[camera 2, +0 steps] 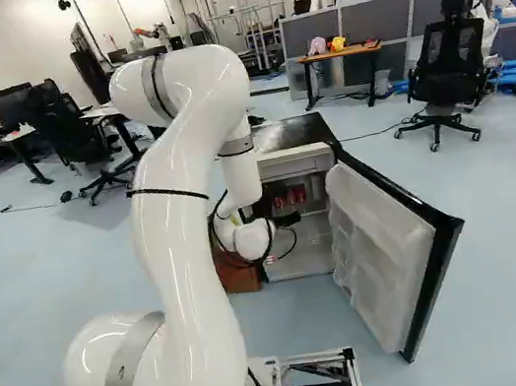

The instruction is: Grab a drink from the fridge

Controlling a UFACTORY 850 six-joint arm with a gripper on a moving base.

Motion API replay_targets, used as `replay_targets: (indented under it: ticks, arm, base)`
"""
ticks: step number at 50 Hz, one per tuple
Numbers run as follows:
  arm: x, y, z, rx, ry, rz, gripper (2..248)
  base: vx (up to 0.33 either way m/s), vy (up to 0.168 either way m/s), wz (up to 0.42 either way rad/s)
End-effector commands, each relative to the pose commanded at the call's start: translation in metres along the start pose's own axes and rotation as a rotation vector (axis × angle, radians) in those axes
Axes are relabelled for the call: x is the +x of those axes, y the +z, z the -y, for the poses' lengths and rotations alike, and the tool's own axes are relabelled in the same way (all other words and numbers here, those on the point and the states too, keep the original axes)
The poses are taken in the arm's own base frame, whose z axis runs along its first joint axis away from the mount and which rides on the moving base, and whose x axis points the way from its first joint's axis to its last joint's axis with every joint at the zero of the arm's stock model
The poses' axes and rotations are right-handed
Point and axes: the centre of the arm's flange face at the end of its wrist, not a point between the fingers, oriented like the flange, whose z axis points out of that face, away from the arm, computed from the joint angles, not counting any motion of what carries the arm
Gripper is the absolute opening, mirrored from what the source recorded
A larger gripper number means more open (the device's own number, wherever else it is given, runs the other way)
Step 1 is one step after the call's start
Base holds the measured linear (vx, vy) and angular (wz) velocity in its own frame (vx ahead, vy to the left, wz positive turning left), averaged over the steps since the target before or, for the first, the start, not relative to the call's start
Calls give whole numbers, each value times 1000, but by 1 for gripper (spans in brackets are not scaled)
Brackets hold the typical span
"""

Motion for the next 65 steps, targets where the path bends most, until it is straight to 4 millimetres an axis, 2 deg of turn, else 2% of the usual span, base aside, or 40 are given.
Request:
replay_targets:
  ticks: [31, 65]
  arm:
    - [-16, 61, -14, -15, 9, -53, 247]
    - [-34, 128, -13, 13, -6, -137, 247]
  base:
    - [0, 0, 0]
    - [0, 0, 0]
